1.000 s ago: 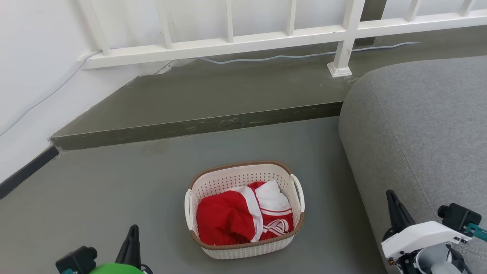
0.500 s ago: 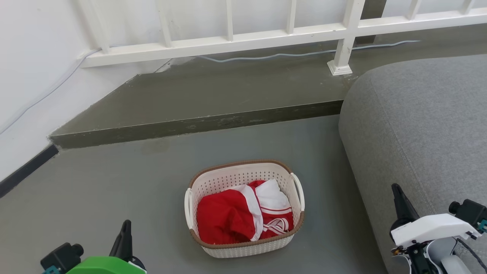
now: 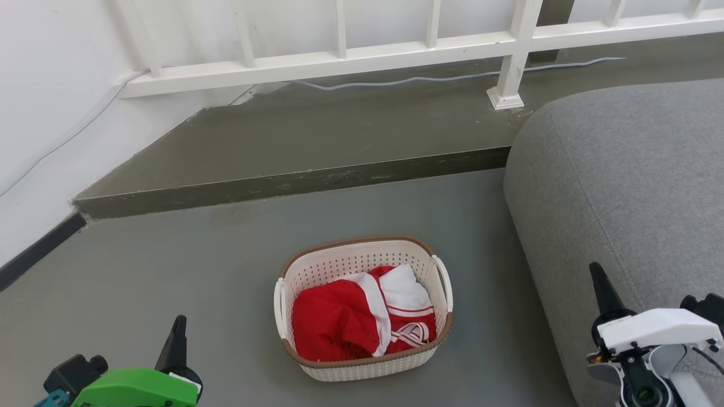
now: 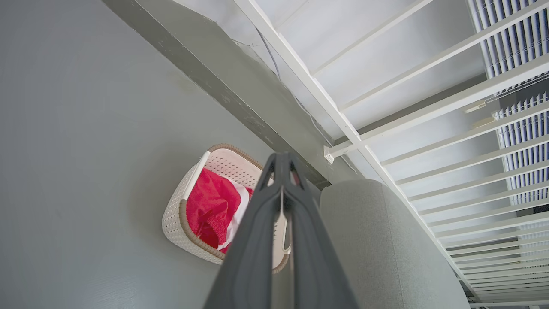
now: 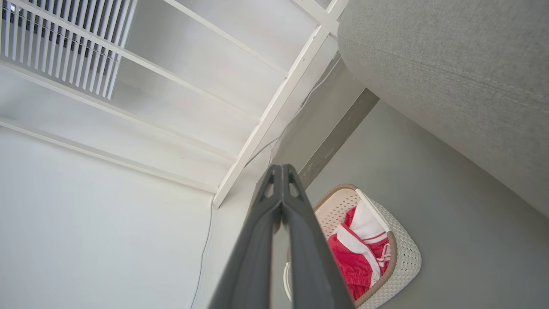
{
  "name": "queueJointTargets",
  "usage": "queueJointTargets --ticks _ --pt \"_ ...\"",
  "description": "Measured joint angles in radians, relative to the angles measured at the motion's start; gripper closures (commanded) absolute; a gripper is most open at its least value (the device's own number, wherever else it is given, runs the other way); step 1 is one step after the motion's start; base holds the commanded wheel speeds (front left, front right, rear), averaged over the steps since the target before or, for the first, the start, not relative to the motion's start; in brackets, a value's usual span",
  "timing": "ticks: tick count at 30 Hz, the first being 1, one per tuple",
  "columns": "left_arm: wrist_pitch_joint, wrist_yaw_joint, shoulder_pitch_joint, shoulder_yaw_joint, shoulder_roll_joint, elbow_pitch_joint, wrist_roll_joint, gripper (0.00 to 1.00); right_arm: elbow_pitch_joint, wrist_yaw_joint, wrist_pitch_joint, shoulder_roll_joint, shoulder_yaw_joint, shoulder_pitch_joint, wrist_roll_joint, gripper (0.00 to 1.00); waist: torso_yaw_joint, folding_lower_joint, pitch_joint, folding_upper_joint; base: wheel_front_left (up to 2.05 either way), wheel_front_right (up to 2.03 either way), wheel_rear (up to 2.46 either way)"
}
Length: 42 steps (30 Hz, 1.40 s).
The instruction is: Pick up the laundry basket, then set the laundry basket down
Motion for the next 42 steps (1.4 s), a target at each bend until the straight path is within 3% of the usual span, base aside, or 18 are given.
queueJointTargets --ticks 42 --pt "0.111 -0.094 -0.094 0.120 -0.001 0.053 -0.498 1.00 0.028 0.096 0.114 0.040 -0.155 -0.079 0.495 1.00 0.000 0.0000 0.016 0.0000 0.00 0.00 0.00"
